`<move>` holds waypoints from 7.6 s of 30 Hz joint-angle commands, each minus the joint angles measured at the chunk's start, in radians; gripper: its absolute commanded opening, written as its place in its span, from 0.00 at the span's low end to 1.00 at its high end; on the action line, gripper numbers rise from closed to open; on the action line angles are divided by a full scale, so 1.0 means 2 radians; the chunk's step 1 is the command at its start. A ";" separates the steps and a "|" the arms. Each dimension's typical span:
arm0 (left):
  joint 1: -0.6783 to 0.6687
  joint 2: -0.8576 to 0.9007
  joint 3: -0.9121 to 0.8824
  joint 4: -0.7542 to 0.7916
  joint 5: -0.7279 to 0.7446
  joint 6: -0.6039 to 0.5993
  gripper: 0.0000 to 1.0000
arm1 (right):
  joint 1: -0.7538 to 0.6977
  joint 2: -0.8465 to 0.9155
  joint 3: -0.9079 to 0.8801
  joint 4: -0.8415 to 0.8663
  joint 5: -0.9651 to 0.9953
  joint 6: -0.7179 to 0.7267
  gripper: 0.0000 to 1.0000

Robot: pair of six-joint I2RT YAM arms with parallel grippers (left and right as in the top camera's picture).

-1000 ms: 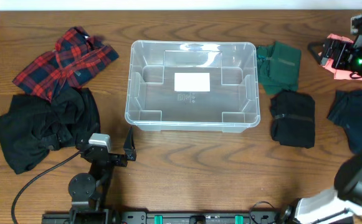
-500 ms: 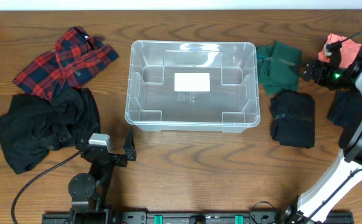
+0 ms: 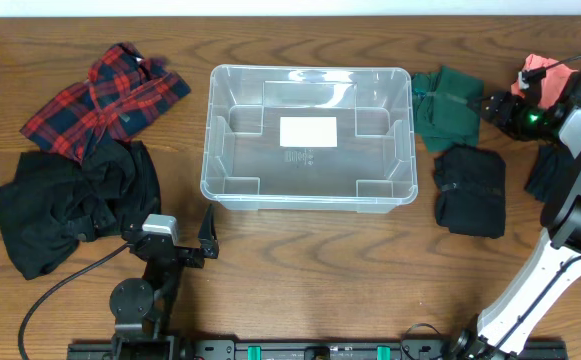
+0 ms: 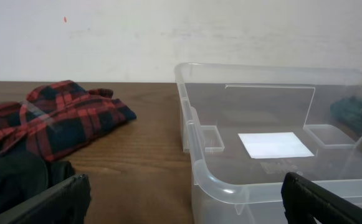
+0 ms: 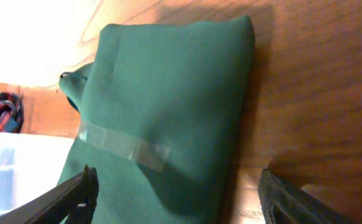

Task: Pack container
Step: 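Reach the right gripper to the folded dark green garment and grasp it, then lift the green garment with the right gripper and carry it into the container, then lower the green garment into the container's left side and release, then press and adjust the green garment flat with the right gripper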

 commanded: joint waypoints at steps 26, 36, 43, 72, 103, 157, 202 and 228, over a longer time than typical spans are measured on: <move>-0.002 -0.002 -0.010 -0.016 0.003 -0.001 0.98 | 0.043 -0.110 -0.004 -0.035 0.126 0.078 0.01; -0.002 -0.002 -0.010 -0.016 0.003 -0.001 0.98 | 0.062 -0.306 -0.004 -0.099 0.152 0.076 0.01; -0.002 -0.002 -0.010 -0.016 0.003 -0.001 0.98 | 0.114 -0.401 -0.004 -0.107 0.150 0.100 0.01; -0.002 -0.002 -0.010 -0.016 0.003 -0.001 0.98 | 0.502 -0.237 -0.004 0.138 0.305 0.458 0.01; -0.002 -0.002 -0.010 -0.016 0.003 -0.001 0.98 | 0.526 -0.167 -0.005 0.132 0.340 0.371 0.99; -0.002 0.001 -0.010 -0.016 0.003 -0.001 0.98 | 0.472 -0.131 -0.006 0.049 0.222 0.098 0.01; -0.002 0.001 -0.010 -0.016 0.003 -0.001 0.98 | 0.480 -0.174 -0.006 -0.010 0.271 0.131 0.70; -0.002 0.001 -0.010 -0.016 0.003 -0.001 0.98 | 0.463 -0.103 -0.006 -0.101 0.436 0.142 0.01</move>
